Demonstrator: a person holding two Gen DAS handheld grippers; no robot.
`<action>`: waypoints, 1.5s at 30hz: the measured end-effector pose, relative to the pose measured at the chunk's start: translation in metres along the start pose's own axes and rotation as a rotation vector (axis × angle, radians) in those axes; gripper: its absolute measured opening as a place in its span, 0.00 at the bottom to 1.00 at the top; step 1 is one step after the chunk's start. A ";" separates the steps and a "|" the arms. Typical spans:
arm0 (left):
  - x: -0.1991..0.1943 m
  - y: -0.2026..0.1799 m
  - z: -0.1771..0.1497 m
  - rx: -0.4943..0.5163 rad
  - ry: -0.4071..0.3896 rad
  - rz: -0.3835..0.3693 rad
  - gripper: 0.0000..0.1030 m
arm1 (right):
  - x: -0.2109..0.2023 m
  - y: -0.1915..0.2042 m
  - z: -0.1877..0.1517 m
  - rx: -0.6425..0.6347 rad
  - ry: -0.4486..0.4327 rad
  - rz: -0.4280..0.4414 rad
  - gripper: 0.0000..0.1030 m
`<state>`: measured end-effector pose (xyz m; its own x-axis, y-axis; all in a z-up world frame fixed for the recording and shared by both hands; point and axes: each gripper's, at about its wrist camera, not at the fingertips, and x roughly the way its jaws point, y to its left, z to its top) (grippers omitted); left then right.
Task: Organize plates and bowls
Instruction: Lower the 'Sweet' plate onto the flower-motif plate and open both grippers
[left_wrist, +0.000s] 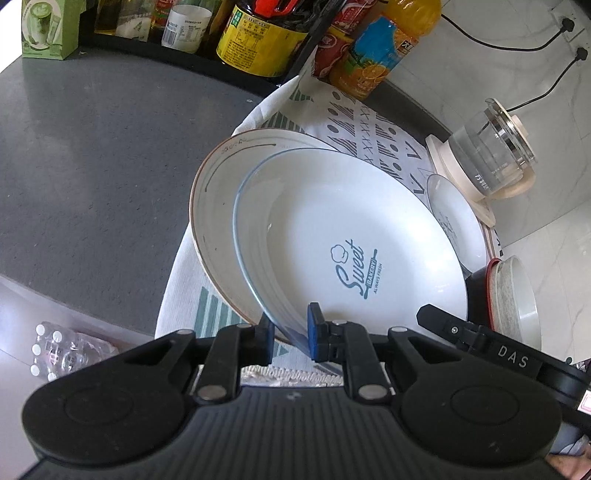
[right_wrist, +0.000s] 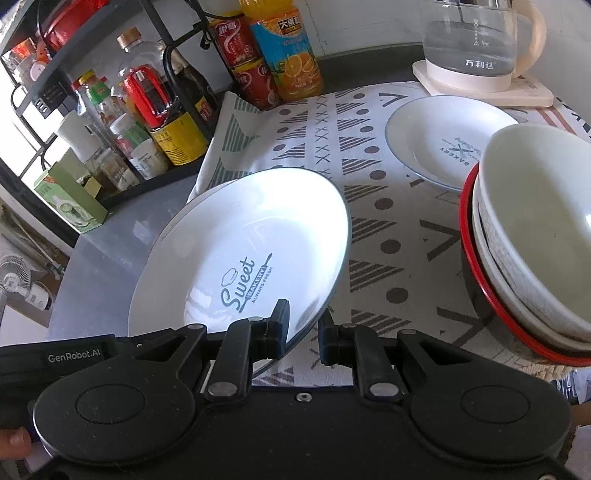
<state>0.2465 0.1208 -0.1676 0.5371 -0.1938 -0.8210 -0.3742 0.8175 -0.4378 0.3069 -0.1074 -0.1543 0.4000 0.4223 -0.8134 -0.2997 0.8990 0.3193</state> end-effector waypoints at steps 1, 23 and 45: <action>0.001 0.000 0.002 -0.002 0.005 0.004 0.16 | 0.001 0.000 0.001 0.005 0.002 -0.004 0.15; -0.008 0.024 0.043 -0.022 -0.018 0.137 0.20 | 0.028 0.004 0.017 0.069 0.035 -0.040 0.10; 0.019 0.033 0.058 -0.041 0.012 0.165 0.20 | 0.057 0.006 0.025 0.030 0.087 -0.059 0.19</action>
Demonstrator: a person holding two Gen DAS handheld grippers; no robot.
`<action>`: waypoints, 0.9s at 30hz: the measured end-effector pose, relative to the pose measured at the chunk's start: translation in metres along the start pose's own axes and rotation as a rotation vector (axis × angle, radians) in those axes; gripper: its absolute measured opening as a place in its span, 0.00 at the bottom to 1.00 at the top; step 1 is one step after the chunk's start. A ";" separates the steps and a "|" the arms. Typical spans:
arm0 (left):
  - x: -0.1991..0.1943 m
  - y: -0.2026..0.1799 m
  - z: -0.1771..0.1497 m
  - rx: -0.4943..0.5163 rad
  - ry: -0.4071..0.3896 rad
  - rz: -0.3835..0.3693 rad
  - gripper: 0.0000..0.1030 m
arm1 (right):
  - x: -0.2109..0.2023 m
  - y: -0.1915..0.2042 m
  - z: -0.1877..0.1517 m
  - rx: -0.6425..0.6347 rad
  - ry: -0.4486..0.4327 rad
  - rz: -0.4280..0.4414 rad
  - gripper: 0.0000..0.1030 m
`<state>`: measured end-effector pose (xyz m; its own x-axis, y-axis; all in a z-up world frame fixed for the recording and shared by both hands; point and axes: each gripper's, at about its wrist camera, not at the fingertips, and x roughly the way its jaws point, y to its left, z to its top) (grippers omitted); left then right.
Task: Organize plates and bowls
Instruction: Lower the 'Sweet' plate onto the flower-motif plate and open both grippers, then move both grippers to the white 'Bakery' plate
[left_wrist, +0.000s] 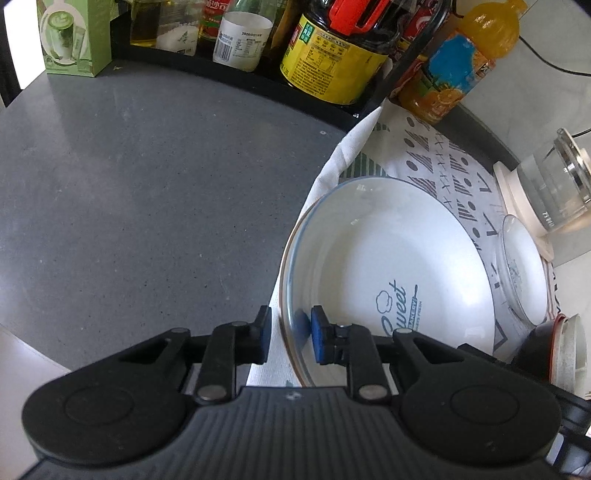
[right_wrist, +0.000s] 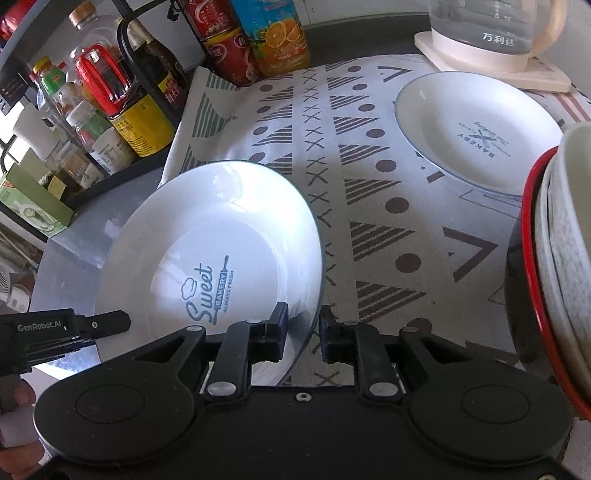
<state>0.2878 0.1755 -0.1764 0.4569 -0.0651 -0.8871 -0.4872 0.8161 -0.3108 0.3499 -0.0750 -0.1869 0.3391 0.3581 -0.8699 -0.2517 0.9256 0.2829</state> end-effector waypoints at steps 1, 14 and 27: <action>-0.001 -0.001 0.002 0.005 0.001 0.008 0.20 | -0.002 -0.001 0.001 0.005 -0.005 -0.002 0.19; -0.033 -0.053 0.035 0.080 -0.082 0.003 0.59 | -0.049 -0.005 0.044 0.060 -0.152 0.037 0.71; -0.012 -0.129 0.066 0.207 -0.077 -0.091 0.68 | -0.082 -0.052 0.088 0.179 -0.299 -0.053 0.89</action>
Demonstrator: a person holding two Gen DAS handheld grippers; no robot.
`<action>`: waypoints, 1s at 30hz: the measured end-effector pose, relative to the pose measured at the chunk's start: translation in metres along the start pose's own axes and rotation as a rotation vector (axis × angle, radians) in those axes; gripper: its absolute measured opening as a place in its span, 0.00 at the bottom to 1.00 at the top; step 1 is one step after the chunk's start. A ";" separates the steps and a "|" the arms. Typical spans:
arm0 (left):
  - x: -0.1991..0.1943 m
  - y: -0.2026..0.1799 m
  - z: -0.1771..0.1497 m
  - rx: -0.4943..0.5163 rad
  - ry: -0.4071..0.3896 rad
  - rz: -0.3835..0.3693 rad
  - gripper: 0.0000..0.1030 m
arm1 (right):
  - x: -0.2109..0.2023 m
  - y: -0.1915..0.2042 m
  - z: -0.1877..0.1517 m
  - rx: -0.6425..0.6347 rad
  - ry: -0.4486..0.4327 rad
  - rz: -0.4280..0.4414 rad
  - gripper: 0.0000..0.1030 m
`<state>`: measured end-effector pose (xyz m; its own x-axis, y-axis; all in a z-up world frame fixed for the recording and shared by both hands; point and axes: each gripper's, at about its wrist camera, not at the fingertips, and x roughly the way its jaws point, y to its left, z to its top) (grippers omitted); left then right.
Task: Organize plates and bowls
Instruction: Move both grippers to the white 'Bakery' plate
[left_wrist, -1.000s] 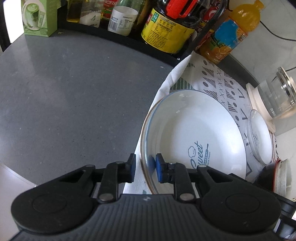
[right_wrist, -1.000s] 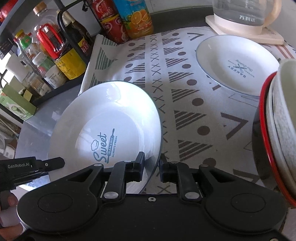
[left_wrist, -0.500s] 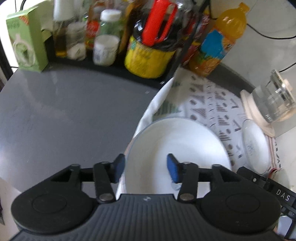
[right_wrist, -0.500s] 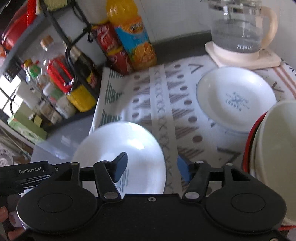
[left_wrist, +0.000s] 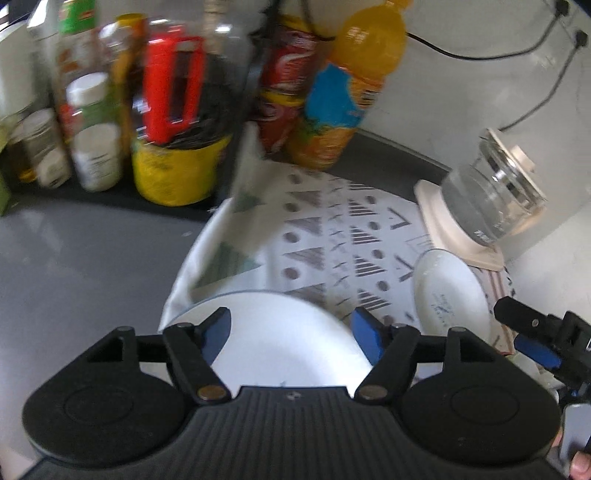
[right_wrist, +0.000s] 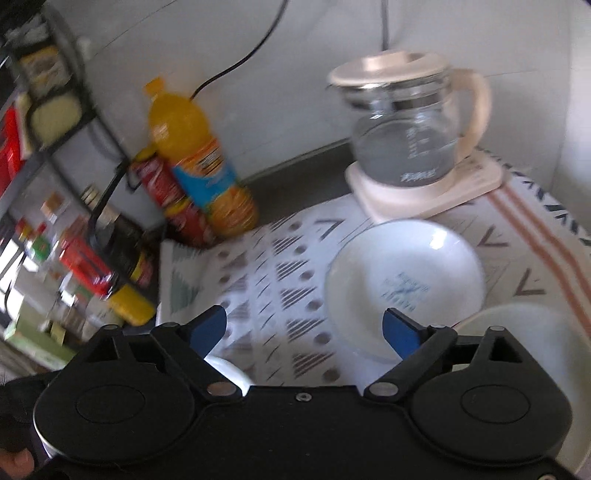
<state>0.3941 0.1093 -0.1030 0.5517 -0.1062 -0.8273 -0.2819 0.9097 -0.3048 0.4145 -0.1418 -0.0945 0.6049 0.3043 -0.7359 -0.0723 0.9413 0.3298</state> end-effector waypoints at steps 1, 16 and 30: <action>0.004 -0.005 0.004 0.011 0.003 -0.010 0.68 | -0.001 -0.004 0.002 0.011 -0.007 -0.010 0.89; 0.060 -0.072 0.036 0.139 0.074 -0.153 0.68 | 0.007 -0.079 0.027 0.218 -0.033 -0.192 0.89; 0.131 -0.107 0.038 0.154 0.212 -0.227 0.65 | 0.054 -0.127 0.044 0.318 0.108 -0.222 0.67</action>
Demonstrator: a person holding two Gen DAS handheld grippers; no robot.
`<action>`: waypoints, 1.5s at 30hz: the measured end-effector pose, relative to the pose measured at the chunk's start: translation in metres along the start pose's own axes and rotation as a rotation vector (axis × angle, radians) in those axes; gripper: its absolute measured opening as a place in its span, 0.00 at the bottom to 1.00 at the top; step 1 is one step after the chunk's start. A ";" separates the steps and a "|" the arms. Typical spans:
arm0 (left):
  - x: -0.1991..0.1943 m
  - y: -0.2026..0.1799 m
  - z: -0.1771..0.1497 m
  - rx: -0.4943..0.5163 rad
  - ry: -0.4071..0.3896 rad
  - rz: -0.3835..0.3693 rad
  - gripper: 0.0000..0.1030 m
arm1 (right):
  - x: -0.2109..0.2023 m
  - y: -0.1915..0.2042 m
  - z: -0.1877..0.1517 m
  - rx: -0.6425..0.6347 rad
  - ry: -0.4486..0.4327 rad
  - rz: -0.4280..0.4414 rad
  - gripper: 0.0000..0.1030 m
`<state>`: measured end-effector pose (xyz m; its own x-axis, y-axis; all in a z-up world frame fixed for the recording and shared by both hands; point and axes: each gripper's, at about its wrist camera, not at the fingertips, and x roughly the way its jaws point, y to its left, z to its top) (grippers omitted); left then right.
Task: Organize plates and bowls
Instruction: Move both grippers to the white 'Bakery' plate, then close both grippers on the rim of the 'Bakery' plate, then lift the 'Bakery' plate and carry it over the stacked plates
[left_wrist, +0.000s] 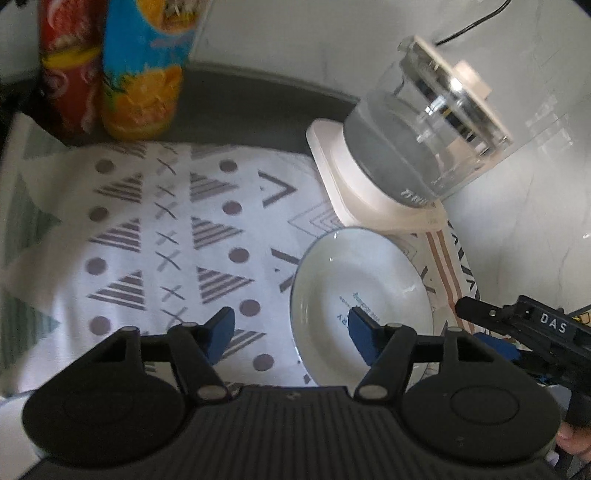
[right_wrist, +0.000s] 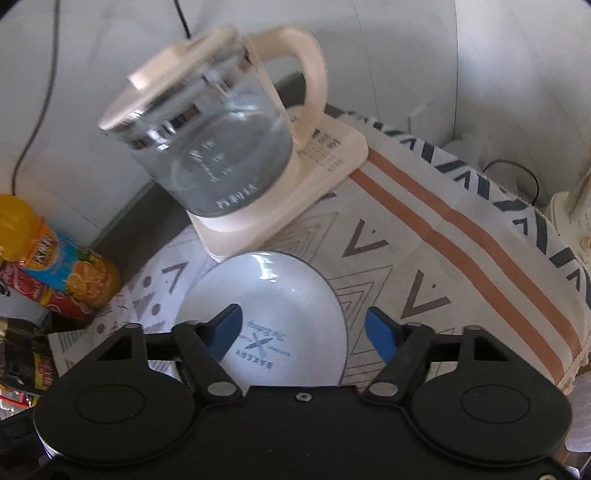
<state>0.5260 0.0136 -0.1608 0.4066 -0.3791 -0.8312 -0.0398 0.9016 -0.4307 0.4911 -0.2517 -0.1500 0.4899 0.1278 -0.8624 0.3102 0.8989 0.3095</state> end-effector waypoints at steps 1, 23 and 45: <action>0.004 -0.001 0.000 0.001 0.008 -0.008 0.64 | 0.006 -0.003 0.002 0.009 0.023 -0.005 0.65; 0.065 -0.003 -0.002 -0.044 0.137 -0.053 0.22 | 0.071 -0.024 0.016 0.010 0.257 -0.057 0.23; 0.036 0.003 0.006 -0.018 0.038 -0.076 0.05 | 0.062 -0.007 0.013 -0.055 0.197 -0.023 0.14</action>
<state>0.5457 0.0039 -0.1897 0.3740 -0.4545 -0.8084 -0.0263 0.8661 -0.4991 0.5296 -0.2555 -0.2007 0.3126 0.1821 -0.9323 0.2716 0.9233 0.2714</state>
